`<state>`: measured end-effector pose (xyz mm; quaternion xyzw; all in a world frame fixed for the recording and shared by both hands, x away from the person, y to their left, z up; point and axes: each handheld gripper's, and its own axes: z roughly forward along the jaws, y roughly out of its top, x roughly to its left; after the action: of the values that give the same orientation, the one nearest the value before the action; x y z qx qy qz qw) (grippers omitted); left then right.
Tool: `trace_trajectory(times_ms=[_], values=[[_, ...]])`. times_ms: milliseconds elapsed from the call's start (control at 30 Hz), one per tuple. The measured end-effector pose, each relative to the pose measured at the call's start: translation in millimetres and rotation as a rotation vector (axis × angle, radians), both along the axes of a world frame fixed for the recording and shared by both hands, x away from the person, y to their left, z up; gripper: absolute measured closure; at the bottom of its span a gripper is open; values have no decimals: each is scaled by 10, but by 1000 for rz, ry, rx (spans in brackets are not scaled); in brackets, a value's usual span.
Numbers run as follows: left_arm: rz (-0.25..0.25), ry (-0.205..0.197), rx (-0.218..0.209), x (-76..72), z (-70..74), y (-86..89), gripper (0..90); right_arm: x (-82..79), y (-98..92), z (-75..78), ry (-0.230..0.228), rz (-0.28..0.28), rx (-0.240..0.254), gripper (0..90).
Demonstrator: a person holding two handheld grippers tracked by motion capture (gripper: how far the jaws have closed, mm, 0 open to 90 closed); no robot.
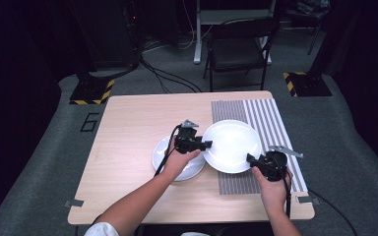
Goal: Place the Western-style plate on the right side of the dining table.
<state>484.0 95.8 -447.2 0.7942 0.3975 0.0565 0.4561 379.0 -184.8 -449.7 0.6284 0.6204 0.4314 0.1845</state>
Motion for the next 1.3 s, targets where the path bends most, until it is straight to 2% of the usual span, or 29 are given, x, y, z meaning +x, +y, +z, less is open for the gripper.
trace_trajectory(times_ms=[267, 900, 1300], values=[[-27, 8, -14, -4, -16, -155, 541, -93, -114, 13, 0, -31, -9, 540], [-90, 5, -13, -1, 14, -427, 543, -266, -324, 4, -3, -89, -5, 540], [-102, 12, -19, -6, 3, -529, 543, -327, -400, -1, -2, -110, 2, 539]])
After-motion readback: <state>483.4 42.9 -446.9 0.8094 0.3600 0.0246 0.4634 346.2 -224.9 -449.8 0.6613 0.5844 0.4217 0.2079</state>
